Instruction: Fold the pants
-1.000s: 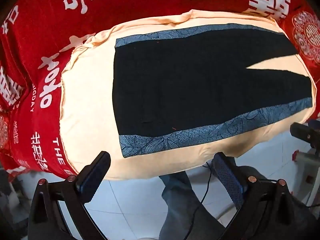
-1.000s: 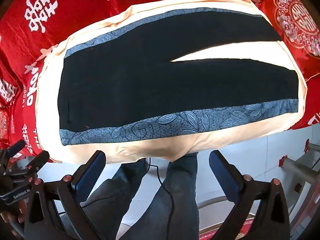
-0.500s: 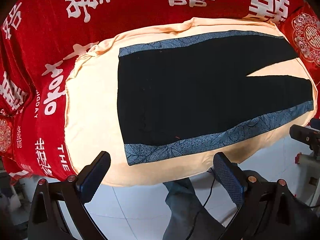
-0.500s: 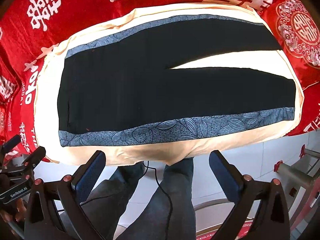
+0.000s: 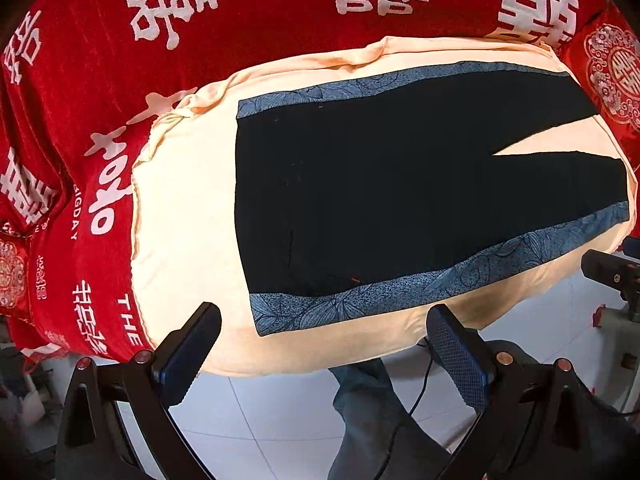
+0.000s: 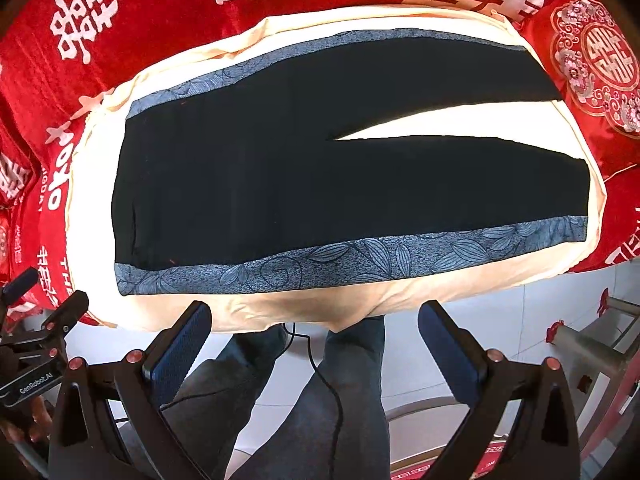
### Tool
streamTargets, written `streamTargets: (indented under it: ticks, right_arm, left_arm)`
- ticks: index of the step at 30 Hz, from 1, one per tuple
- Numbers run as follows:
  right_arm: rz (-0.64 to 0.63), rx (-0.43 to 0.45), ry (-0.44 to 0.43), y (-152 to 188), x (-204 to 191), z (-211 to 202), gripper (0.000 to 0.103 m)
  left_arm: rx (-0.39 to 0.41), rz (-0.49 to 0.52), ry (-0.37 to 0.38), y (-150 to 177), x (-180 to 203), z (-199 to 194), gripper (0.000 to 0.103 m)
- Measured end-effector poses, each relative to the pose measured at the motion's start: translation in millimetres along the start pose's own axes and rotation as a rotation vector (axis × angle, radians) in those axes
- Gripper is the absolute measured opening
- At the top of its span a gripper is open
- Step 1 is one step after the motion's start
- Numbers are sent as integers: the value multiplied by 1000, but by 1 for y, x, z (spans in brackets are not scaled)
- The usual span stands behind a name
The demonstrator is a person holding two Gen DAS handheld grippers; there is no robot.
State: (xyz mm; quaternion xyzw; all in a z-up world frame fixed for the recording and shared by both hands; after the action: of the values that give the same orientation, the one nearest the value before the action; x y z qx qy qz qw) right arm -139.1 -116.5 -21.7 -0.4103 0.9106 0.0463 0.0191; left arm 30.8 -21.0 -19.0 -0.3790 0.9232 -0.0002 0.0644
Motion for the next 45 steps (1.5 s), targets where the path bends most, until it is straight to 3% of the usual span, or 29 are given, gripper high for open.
streamTargets:
  ticks: [45]
  right_arm:
    - [-29,-2,3,-4,-3,1,103]
  left_arm:
    - [3,-10,-40,-3,1,-1,103]
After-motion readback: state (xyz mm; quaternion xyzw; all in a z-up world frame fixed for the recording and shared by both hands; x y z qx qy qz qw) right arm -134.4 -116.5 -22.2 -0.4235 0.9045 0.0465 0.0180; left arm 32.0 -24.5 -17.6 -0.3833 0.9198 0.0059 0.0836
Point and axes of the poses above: each gripper's, at about its wrist camera, not at the fingertips, and z roughly the way its jaws point, x to its right, y to its underside, the point moved 5 cm from there along z, roughly the way its jaws point, and after that the axes turned 3 degrees about -x, right-handed, at the moved point
